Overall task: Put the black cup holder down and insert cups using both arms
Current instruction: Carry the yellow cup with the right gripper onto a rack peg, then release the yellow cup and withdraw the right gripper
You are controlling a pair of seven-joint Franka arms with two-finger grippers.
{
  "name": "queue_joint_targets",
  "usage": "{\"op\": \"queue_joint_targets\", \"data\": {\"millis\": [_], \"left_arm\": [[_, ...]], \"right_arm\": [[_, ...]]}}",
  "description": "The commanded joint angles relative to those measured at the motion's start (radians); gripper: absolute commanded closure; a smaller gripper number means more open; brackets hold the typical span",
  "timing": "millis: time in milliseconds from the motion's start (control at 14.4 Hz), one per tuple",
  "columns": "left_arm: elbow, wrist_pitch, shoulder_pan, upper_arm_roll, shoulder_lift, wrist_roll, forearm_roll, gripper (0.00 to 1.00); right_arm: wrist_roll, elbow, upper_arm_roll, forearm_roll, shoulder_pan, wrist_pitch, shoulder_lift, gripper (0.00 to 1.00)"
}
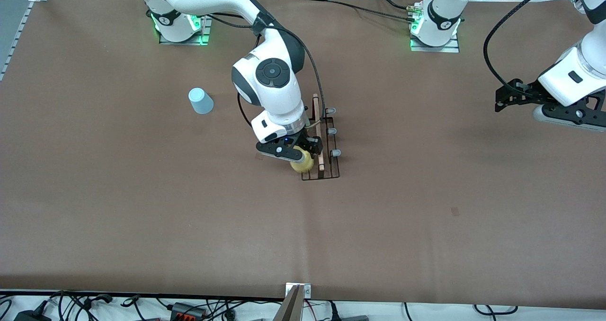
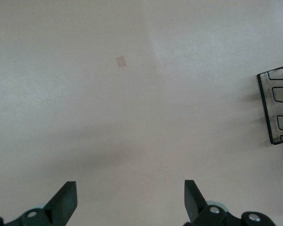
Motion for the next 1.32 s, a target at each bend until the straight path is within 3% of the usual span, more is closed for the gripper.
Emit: {"op": "queue_joint_targets", "data": {"millis": [0,346,692,831,969,1246], "left_arm": [[0.014,-0.002,0.006,0.0,0.003,0.019,-0.016,0.0],[0.014,-0.002,0.006,0.0,0.003,0.019,-0.014,0.0],[0.014,-0.002,0.007,0.0,0.003,0.019,-0.014,0.0],[0.014,-0.002,0.006,0.0,0.003,0.019,-0.014,0.0],[0.014,-0.002,0.006,0.002,0.003,0.019,-0.016,0.0],[0.014,0.0,0.006,0.0,0.003,0.019,-0.014,0.0]], "right_arm": [[-0.01,0.027,-0.012,-0.024,0.002,-0.019,-0.012,0.0],[-0.142,-0.071,-0.007,-0.012,-0.218,-0.218,-0.258,0.0],[-0.522,-0.135,0.002,0.1,-0.552,-0.372,-0.46,0.0],[-0.722,-0.134,0.001,0.099,-0.646,-0.471,-0.51,0.0],[-0.882,-0.134,0.001,0.093,-0.703,-0.514,-0.547,0.0],[-0.933,-0.161,-0.006,0.09,-0.706,-0.611,-0.567,0.0]]}}
